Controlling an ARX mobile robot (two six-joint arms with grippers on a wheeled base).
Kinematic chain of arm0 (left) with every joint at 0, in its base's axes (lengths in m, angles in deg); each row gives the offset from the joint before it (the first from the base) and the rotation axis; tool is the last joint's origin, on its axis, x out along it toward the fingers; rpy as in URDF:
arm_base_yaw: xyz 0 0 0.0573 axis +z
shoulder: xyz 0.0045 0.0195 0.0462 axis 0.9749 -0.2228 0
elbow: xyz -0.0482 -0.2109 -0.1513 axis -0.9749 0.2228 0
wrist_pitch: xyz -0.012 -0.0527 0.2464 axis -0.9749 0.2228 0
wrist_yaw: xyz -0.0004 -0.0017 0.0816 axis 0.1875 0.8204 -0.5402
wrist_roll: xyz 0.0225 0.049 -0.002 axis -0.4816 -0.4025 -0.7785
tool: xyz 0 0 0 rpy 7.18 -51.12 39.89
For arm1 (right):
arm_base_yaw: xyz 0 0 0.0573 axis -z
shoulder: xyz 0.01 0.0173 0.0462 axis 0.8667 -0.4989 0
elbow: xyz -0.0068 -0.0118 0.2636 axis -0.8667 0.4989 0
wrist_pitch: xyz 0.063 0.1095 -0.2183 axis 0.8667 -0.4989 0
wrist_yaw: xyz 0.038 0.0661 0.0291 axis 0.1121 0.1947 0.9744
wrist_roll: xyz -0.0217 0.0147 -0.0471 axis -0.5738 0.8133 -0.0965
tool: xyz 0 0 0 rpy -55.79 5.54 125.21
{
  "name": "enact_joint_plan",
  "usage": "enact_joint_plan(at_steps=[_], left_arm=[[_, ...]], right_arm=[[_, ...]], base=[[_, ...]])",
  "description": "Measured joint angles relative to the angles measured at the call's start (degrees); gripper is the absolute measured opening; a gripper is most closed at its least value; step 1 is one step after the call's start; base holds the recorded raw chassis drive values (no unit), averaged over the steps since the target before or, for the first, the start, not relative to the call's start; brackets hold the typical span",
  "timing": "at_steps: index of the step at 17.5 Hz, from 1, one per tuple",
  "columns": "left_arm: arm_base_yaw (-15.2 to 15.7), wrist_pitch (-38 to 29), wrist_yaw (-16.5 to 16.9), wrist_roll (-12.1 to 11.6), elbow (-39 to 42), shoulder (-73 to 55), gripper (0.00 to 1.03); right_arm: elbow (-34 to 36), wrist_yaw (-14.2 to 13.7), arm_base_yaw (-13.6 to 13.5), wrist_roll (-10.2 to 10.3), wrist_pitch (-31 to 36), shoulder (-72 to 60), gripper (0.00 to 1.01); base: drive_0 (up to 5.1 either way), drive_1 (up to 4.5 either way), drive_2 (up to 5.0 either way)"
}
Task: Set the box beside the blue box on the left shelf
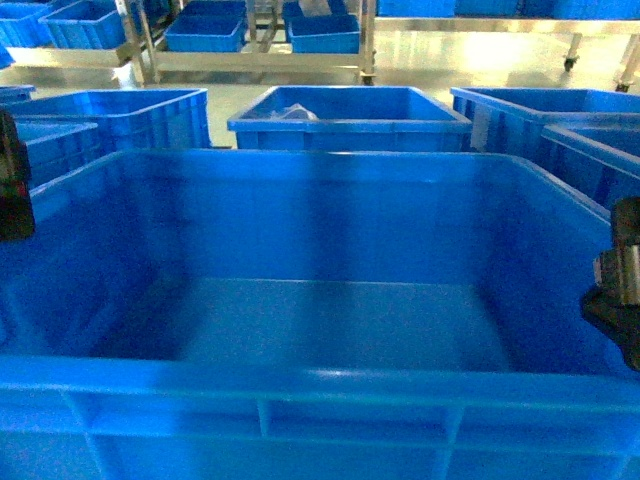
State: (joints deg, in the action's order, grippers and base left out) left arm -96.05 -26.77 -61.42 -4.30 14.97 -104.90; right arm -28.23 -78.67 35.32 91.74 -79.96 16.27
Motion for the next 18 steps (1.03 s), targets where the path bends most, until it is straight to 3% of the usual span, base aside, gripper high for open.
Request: enact_joint_plan(at_steps=[2, 5, 7, 11, 12, 13, 14, 15, 17, 18], left_arm=[[-0.4, -2.7, -1.8, -0.2, -0.7, 2.5, 0.98], [-1.9, -2.5, -3.5, -2.7, -1.7, 3.8, 0.98], [-3.5, -4.4, -6.2, -5.4, -1.7, 3.8, 0.98], [-3.2, -6.6, -6.1, -8.0, -1.1, 4.0, 0.97], [-0.5, -21.2, 4.7, -11.1, 4.5, 5.9, 0.87], [1.9, -31.0, 13.7, -14.0, 11.3, 9.0, 0.76], [4.2, -37.4, 19.5, -16.0, 16.3, 11.5, 0.66], [5.6, -41.1, 24.3, -17.1, 19.4, 13.7, 0.53], [8.1, -41.4, 28.4, -18.1, 24.3, 18.5, 0.28], [9.9, -40.9, 29.3, -18.1, 26.8, 21.0, 0.13]], right_arm=[[-2.3, -1.4, -0.5, -0.7, 0.9, 1.7, 1.00], [-5.7, -3.9, -0.8, -1.9, 1.4, 4.5, 0.98], [-4.4, -6.1, -1.2, -2.2, 4.5, 4.6, 0.98], [-4.2, -6.7, -1.5, -2.3, 5.4, 4.9, 0.98], [2.3, -9.2, -1.0, -6.6, 23.3, 6.4, 0.89], [9.9, -8.7, 0.6, -12.4, 35.5, 10.0, 0.78], [16.3, -7.6, 3.1, -16.8, 44.7, 13.2, 0.67], [20.9, -5.8, 5.8, -20.1, 51.6, 15.8, 0.54], [26.1, -1.2, 9.3, -22.8, 53.7, 21.2, 0.29], [28.8, 0.6, 11.5, -23.0, 53.2, 23.7, 0.14]], base=[[0.0, 0.00, 0.0], [0.0, 0.00, 0.0], [0.0, 0.00, 0.0], [0.0, 0.00, 0.0], [0.0, 0.00, 0.0], [0.0, 0.00, 0.0], [0.0, 0.00, 0.0], [0.0, 0.00, 0.0], [0.0, 0.00, 0.0], [0.0, 0.00, 0.0]])
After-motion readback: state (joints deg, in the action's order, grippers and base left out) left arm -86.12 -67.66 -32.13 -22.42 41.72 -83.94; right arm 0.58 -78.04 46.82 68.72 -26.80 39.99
